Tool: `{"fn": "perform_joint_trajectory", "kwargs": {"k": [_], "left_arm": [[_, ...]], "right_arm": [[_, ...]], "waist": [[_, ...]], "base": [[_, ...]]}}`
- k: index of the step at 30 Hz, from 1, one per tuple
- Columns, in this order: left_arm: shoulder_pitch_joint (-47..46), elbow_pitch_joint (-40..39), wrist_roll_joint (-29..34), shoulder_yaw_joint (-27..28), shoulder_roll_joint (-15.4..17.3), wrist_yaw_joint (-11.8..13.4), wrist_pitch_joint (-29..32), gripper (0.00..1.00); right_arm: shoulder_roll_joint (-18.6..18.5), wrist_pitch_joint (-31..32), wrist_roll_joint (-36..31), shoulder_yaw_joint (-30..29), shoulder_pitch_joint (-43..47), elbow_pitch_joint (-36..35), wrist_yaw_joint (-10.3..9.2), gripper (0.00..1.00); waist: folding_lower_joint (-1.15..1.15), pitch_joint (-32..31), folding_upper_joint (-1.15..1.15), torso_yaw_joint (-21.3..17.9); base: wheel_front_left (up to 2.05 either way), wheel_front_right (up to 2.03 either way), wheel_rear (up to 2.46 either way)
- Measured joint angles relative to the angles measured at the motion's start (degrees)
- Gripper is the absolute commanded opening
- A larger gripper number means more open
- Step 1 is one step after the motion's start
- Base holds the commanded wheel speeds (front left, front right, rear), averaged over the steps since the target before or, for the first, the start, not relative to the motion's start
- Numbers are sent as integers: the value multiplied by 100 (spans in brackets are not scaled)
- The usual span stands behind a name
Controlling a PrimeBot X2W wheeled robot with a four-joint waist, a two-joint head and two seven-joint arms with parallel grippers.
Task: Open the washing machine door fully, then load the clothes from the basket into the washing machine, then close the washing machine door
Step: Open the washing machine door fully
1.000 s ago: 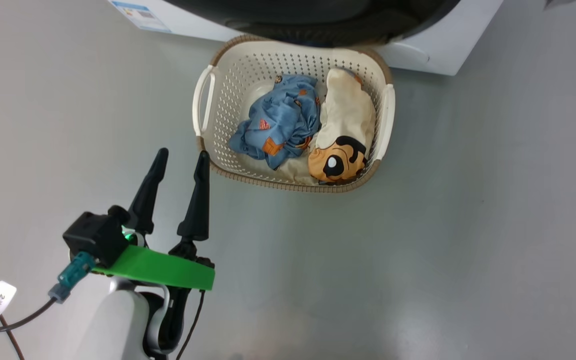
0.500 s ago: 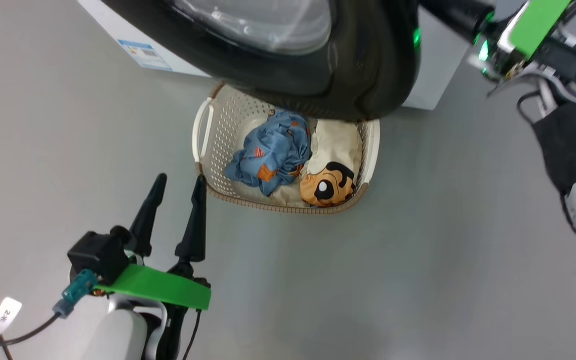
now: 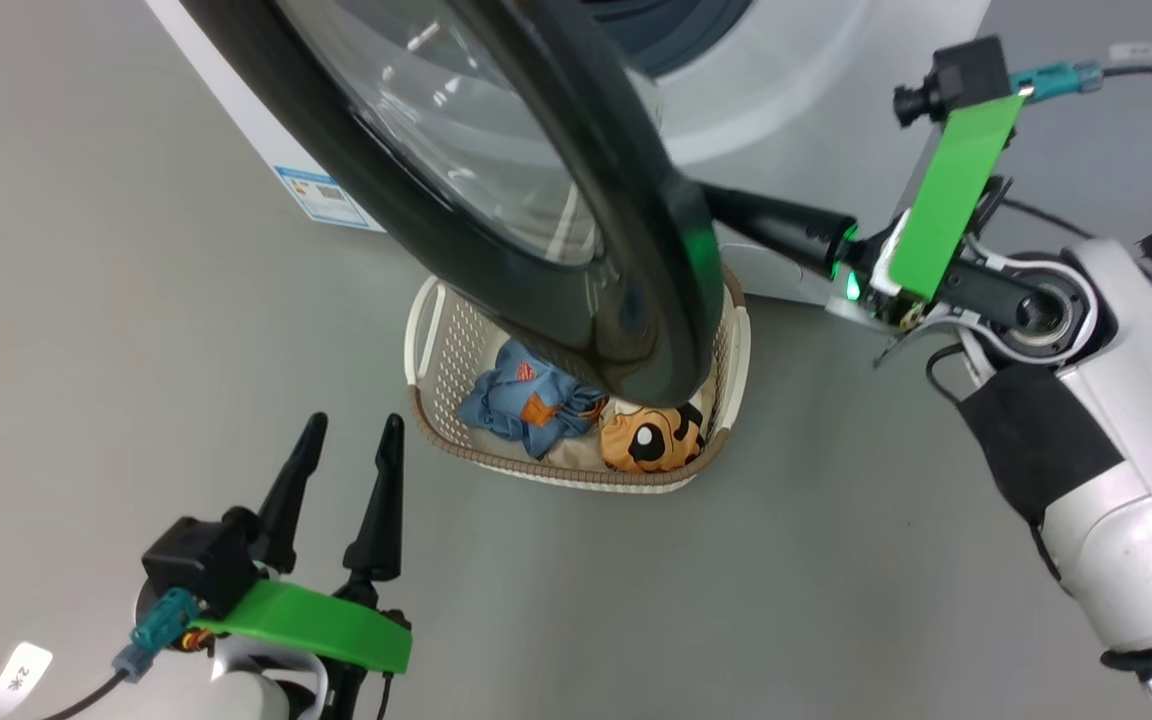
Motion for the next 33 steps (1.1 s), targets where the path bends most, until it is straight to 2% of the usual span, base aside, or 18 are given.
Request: {"fn": "perform_joint_trajectory", "kwargs": {"k": [24, 31, 32, 33], "left_arm": [[300, 27, 44, 7, 12, 0, 0, 100], [302, 27, 51, 29, 59, 0, 0, 100], [303, 27, 51, 33, 75, 0, 1, 100], [305, 27, 51, 36, 91, 0, 1, 100]], "right_arm": [[647, 222, -47, 353, 713, -370, 0, 0], [694, 157, -49, 323, 864, -358, 0, 0], [690, 121, -58, 312, 889, -359, 0, 2], [690, 87, -76, 303, 918, -356, 0, 19]], "waist": [[0, -516, 0, 202], [0, -592, 0, 134], [0, -605, 0, 112], [0, -619, 0, 89]], "base": [[0, 0, 0], [0, 0, 0], [0, 0, 0], [0, 0, 0]]}}
